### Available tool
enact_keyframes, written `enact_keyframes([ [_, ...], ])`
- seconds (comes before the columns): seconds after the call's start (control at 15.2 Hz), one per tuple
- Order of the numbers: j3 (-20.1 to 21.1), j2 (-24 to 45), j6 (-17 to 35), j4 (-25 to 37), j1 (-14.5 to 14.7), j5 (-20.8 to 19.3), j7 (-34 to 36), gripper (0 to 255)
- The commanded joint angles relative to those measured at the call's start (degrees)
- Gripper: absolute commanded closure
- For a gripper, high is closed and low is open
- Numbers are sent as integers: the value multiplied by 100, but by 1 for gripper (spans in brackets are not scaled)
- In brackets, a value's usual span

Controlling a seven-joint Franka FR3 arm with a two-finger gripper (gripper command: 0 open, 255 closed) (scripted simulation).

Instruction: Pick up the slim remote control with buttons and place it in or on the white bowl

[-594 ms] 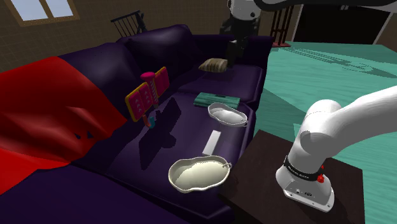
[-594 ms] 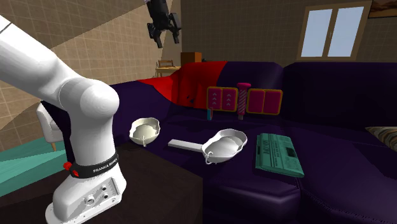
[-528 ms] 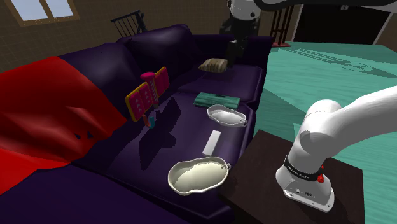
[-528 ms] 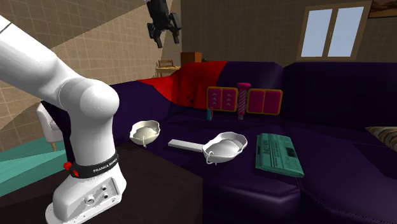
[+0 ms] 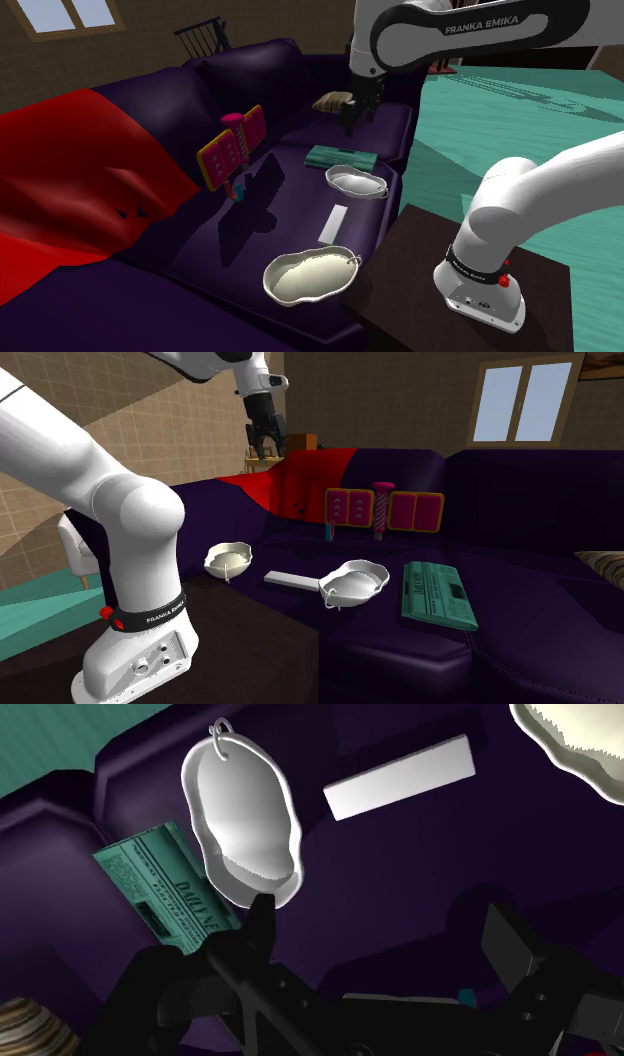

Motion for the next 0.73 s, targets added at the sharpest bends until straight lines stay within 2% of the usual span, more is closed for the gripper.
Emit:
enact_keyframes([
  [0.0,81,136,347,-265,-94,75,378,0],
  [0.66,492,1423,2235,-1154,-551,392,2150,0],
])
